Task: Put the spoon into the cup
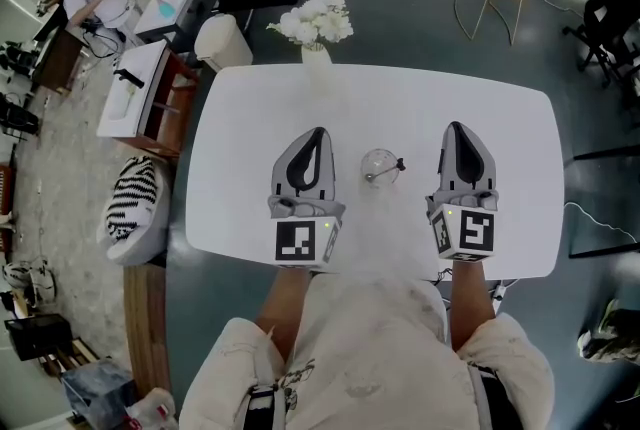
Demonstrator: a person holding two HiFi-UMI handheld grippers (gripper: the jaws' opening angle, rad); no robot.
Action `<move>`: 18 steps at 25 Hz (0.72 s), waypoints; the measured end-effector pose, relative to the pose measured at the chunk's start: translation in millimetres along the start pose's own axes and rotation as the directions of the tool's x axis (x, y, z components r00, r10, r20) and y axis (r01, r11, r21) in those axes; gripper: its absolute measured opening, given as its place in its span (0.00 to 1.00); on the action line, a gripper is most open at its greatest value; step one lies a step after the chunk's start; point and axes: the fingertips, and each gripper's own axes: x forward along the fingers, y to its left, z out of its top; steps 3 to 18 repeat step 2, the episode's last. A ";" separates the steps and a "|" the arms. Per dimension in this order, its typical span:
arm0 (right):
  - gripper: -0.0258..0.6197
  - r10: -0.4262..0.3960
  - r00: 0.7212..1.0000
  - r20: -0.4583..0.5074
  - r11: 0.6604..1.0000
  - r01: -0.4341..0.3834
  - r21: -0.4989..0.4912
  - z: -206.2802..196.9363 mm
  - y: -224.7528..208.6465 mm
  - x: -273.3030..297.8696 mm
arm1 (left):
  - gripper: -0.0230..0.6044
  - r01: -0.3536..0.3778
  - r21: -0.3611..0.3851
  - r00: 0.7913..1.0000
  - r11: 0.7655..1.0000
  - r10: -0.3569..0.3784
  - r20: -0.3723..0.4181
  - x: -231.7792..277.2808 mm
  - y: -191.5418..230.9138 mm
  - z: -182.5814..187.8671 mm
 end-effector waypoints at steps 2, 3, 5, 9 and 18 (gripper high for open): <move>0.02 -0.002 1.000 -0.002 1.000 0.002 0.000 0.3 0.5 -0.4 | 0.04 0.001 0.001 1.000 1.000 -0.001 0.000 -0.6 0.4 1.0; 0.02 -0.002 1.000 -0.002 1.000 0.002 0.000 0.3 0.5 -0.4 | 0.04 0.001 0.001 1.000 1.000 -0.001 0.000 -0.6 0.4 1.0; 0.02 -0.002 1.000 -0.002 1.000 0.002 0.000 0.3 0.5 -0.4 | 0.04 0.001 0.001 1.000 1.000 -0.001 0.000 -0.6 0.4 1.0; 0.02 -0.002 1.000 -0.002 1.000 0.002 0.000 0.3 0.5 -0.4 | 0.04 0.001 0.001 1.000 1.000 -0.001 0.000 -0.6 0.4 1.0; 0.02 -0.002 1.000 -0.002 1.000 0.002 0.000 0.3 0.5 -0.4 | 0.04 0.001 0.001 1.000 1.000 -0.001 0.000 -0.6 0.4 1.0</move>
